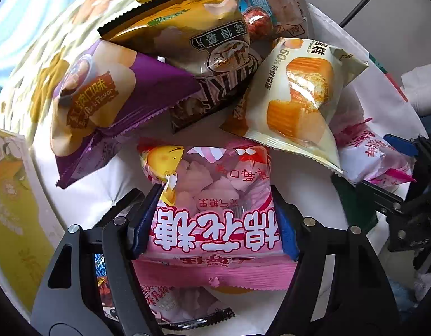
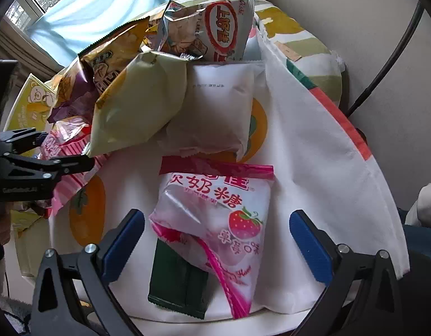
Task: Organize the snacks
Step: 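Grasp the pink marshmallow bag with the left tool while the right tool grasps the pink milk-candy bag, then carry both pink bags into the cardboard box and open both tools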
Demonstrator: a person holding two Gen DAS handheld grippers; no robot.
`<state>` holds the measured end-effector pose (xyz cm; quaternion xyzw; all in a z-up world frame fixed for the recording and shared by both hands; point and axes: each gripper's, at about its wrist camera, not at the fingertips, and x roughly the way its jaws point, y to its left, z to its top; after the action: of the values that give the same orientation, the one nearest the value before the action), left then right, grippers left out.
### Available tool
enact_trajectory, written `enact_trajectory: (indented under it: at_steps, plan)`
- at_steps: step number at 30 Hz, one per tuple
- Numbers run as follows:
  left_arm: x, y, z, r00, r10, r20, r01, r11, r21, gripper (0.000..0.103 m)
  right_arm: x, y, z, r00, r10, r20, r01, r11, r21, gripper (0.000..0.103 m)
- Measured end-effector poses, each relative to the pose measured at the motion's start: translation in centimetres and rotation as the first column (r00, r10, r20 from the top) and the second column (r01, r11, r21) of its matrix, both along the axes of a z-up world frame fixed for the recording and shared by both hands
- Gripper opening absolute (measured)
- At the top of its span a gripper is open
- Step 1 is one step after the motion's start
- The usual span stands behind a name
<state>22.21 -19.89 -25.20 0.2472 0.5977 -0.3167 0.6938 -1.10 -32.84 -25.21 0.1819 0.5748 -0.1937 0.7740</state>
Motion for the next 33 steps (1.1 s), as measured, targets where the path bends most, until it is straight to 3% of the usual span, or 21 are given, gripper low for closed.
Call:
enact_trajectory:
  at_steps: [4,7,9,15,27,33]
  plan:
    - [0.7,0.1,0.3,1.000,0.026,-0.011,-0.026,1.000,-0.015,0.070,0.2,-0.2,-0.4,1.000,-0.003,0.005,0.003,1.000,-0.004,0.103]
    - [0.8,0.3,0.5,1.000,0.027,-0.001,-0.027,0.999,-0.018,0.070,0.2,-0.2,-0.8,1.000,0.009,0.003,-0.009,1.000,0.004,0.088]
    - [0.7,0.4,0.4,1.000,0.028,0.007,-0.028,0.999,-0.017,0.070,0.4,0.0,-0.9,1.000,0.031,0.005,-0.031,1.000,0.001,0.073]
    - [0.1,0.6,0.9,0.998,0.055,0.016,-0.055,0.998,-0.030,0.069,0.3,0.4,-0.2,0.999,0.051,0.016,-0.050,0.999,-0.006,0.054]
    - [-1.6,2.4,4.7,0.985,0.154,0.072,-0.147,0.985,-0.091,0.068,-1.2,1.2,5.0,0.991,0.115,0.068,-0.113,0.993,-0.043,0.052]
    - [-2.8,4.3,8.9,0.957,0.256,0.134,-0.233,0.959,-0.163,0.068,-0.1,2.2,9.1,0.970,0.211,0.122,-0.202,0.976,-0.085,0.052]
